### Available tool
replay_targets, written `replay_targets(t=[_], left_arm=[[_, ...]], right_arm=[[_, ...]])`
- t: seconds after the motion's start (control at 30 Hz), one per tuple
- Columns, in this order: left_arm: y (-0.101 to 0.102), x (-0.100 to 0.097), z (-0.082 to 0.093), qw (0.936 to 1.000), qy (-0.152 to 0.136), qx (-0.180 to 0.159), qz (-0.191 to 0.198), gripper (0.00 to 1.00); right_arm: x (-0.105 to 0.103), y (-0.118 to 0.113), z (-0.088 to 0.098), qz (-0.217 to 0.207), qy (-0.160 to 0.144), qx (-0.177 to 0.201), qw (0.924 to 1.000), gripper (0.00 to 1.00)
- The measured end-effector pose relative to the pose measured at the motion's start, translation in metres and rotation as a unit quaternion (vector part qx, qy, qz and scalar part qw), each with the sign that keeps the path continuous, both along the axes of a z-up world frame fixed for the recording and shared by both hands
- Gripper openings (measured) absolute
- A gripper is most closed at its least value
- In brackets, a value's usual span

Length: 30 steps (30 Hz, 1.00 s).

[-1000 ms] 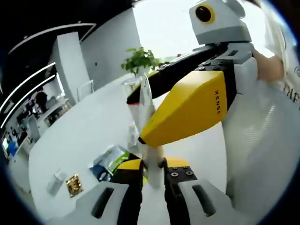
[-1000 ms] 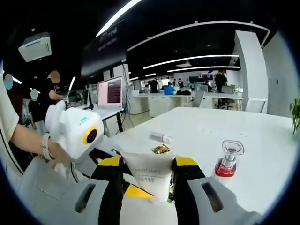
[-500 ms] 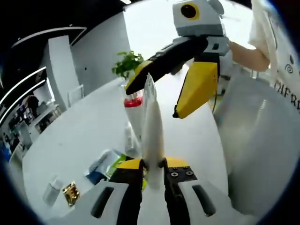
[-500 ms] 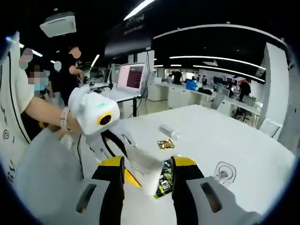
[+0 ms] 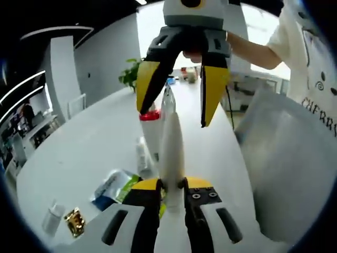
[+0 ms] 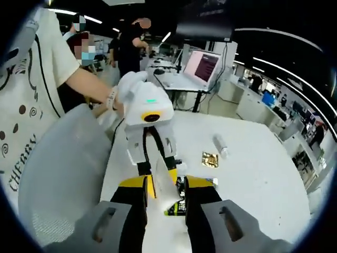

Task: Arrange the skincare products in the storage area until every visible bottle or jar stands upright without overlapping.

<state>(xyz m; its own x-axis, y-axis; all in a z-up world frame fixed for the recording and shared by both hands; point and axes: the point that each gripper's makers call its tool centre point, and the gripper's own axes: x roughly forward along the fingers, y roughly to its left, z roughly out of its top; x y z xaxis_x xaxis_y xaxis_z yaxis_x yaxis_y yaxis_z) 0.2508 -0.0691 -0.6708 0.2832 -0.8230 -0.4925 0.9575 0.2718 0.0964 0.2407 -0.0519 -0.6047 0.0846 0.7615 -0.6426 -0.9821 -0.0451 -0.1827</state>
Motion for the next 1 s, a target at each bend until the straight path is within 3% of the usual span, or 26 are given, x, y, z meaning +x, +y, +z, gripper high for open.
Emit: replay_targets(t=[0.07,0.13,0.23,0.3,0.5,0.67,1.0], left_arm=[[0.000,0.001,0.000,1.0000,0.000,0.000,-0.004,0.12],[0.001,0.004,0.000,0.9999,0.007,-0.003,-0.008,0.12],[0.000,0.004,0.000,0.9997,0.014,-0.001,-0.021,0.12],[0.000,0.005,0.000,0.9996,0.013,0.002,-0.025,0.12],[-0.001,0.005,-0.002,0.9995,0.016,0.003,-0.028,0.12],[-0.004,0.004,-0.003,0.9994,0.019,-0.004,-0.029,0.14],[-0.007,0.002,-0.009,0.9994,0.029,-0.016,-0.013,0.15]], right_arm=[[0.005,0.002,0.001,0.004,-0.009,-0.007,0.9999,0.26],[0.002,0.002,-0.001,0.026,0.007,-0.030,0.9992,0.23],[0.005,-0.002,-0.007,0.050,0.011,-0.086,0.9950,0.22],[0.006,-0.006,-0.013,0.069,0.018,-0.133,0.9885,0.21],[0.007,-0.002,-0.025,0.108,0.022,-0.209,0.9717,0.18],[0.009,0.000,-0.030,0.123,0.028,-0.239,0.9628,0.11],[0.011,0.001,-0.030,0.111,0.039,-0.246,0.9621,0.09]])
